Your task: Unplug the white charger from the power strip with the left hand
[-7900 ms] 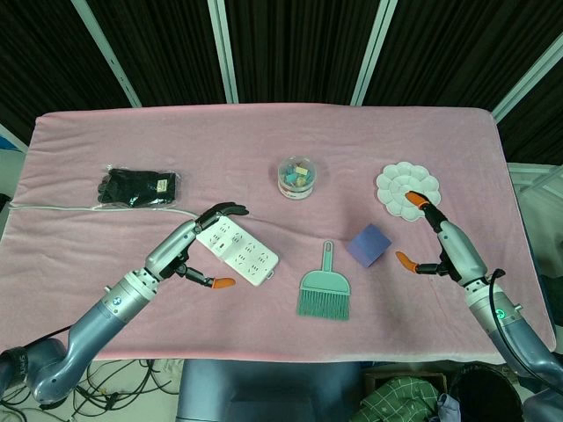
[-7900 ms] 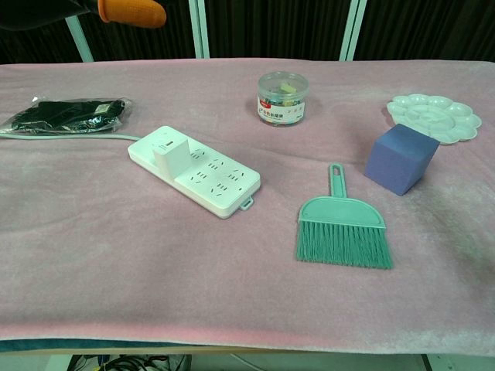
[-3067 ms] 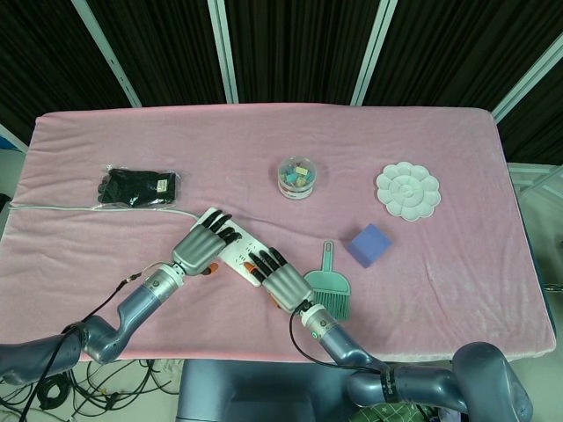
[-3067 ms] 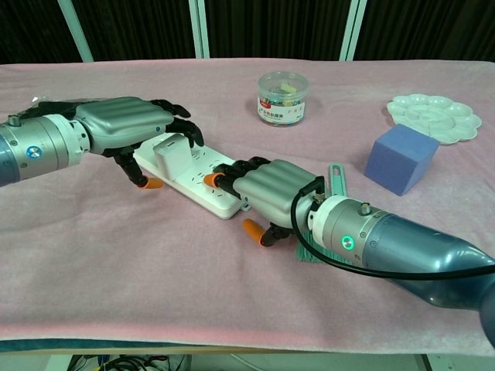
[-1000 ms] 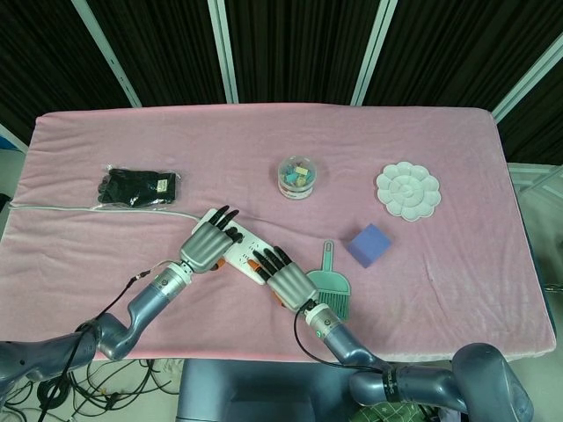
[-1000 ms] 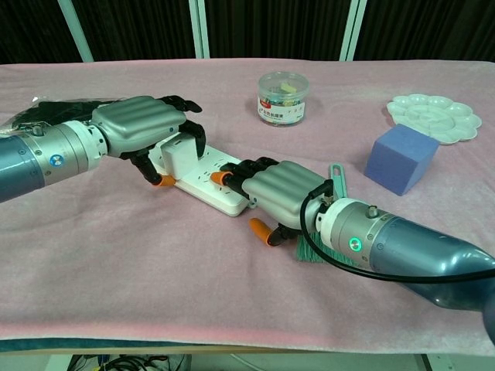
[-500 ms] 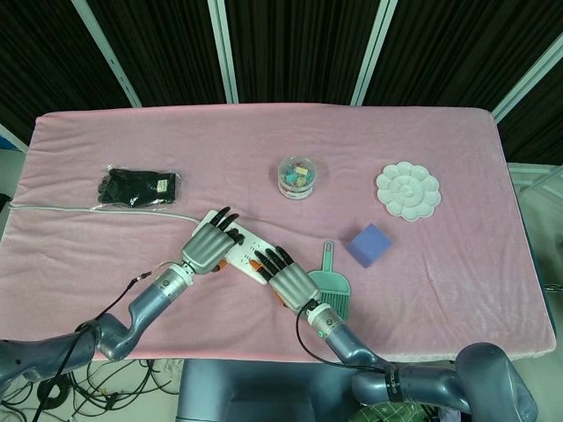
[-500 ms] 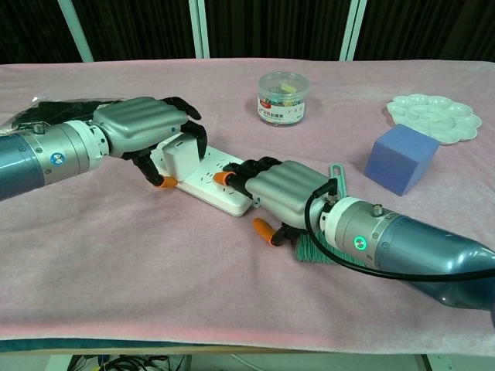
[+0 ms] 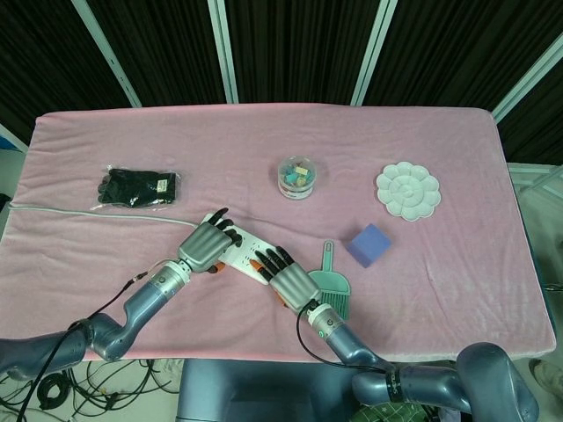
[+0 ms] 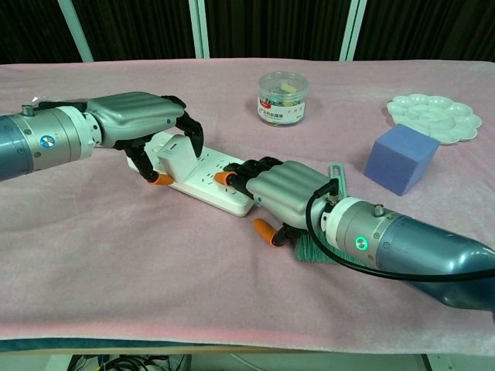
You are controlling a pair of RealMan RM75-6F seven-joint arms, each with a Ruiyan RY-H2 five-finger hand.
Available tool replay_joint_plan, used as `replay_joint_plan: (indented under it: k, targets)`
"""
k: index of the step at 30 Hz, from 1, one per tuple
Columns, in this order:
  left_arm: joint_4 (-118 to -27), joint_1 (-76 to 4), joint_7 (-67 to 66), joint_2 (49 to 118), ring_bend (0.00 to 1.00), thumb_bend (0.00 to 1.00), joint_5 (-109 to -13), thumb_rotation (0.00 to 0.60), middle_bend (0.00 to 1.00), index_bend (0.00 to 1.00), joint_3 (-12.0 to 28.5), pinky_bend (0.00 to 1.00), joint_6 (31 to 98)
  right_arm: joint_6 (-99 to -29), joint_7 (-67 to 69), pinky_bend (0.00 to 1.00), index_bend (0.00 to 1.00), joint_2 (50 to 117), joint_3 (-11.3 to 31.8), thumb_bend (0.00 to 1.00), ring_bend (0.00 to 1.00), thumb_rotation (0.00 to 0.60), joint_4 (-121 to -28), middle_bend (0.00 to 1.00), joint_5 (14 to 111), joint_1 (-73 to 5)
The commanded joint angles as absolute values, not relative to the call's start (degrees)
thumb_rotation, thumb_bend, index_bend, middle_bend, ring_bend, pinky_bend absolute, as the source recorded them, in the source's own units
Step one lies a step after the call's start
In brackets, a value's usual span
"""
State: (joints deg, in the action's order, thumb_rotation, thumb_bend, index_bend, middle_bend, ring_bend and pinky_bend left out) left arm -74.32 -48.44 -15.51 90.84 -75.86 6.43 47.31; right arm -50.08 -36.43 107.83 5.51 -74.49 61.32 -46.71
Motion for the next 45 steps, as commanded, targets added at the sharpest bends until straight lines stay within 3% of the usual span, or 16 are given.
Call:
replay_joint_plan:
  k: [1, 14, 31, 36, 45]
  targets:
    - [-74.4, -48.7, -16.4, 90.7, 0.18, 0.77, -74.5, 0.600, 0.68, 0.65, 6.7, 0.04, 46.6, -50.1, -36.3, 0.05, 0.06, 107.8, 5.5, 0.54, 0.06, 0.600, -74.5, 0.05, 61.3, -46.7]
    - [-74.4, -49.9, -17.1, 90.7, 0.20, 0.77, -70.5, 0.600, 0.70, 0.66, 8.6, 0.05, 45.1, -49.9, -36.0, 0.05, 0.06, 107.7, 5.4, 0.53, 0.06, 0.600, -74.2, 0.05, 61.4, -46.6]
    - [-82.4, -51.0, -19.9, 85.3, 0.20, 0.79, -65.9, 0.600, 0.70, 0.66, 11.2, 0.05, 46.9, -50.3, -37.7, 0.05, 0.06, 106.4, 5.6, 0.53, 0.06, 0.600, -76.3, 0.05, 60.5, -46.9]
    - [-91.0, -49.9, -23.1, 78.2, 0.20, 0.79, -65.1, 0.600, 0.69, 0.64, 10.3, 0.04, 48.0, -50.9, -37.9, 0.05, 0.06, 105.7, 6.0, 0.53, 0.06, 0.600, -77.4, 0.05, 60.2, -46.9]
    - [-106.9, -43.2, -29.0, 62.1, 0.20, 0.77, -62.1, 0.600, 0.66, 0.61, 3.1, 0.04, 52.1, -53.8, -36.9, 0.05, 0.06, 103.9, 8.8, 0.51, 0.06, 0.600, -81.0, 0.05, 61.1, -47.1]
